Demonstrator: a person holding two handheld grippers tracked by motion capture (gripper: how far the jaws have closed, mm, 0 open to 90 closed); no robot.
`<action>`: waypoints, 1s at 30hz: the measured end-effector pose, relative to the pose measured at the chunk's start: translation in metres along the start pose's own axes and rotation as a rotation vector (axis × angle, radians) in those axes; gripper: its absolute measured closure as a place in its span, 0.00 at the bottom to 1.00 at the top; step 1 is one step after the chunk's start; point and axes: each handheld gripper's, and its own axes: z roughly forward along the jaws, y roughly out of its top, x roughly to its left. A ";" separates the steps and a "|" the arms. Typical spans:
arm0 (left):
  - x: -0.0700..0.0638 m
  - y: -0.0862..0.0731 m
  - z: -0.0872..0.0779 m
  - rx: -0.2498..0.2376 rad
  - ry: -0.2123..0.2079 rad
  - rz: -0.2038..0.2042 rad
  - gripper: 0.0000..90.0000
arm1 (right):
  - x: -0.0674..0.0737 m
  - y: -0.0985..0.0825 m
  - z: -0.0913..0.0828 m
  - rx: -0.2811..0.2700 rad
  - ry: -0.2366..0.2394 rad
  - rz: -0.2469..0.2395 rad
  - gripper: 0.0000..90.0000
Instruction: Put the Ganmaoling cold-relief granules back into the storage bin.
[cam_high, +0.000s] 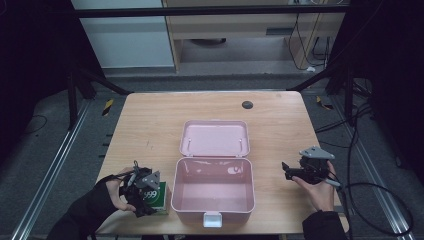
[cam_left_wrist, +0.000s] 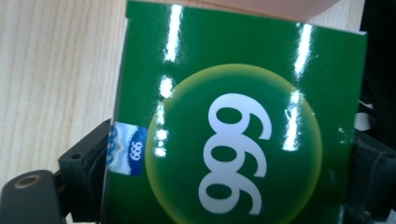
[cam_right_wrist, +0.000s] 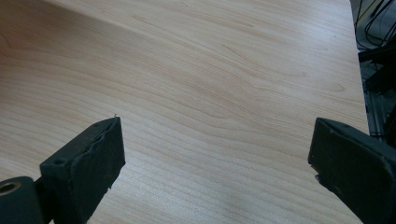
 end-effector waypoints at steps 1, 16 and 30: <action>0.000 0.000 0.000 0.000 -0.001 0.000 0.10 | 0.000 0.000 0.000 0.001 -0.001 0.000 0.05; -0.002 -0.003 -0.013 -0.015 0.026 -0.017 0.15 | -0.001 -0.001 0.000 0.007 0.000 0.004 0.05; -0.002 0.003 -0.057 -0.082 0.070 -0.060 0.15 | 0.000 -0.002 0.000 0.005 0.007 0.008 0.05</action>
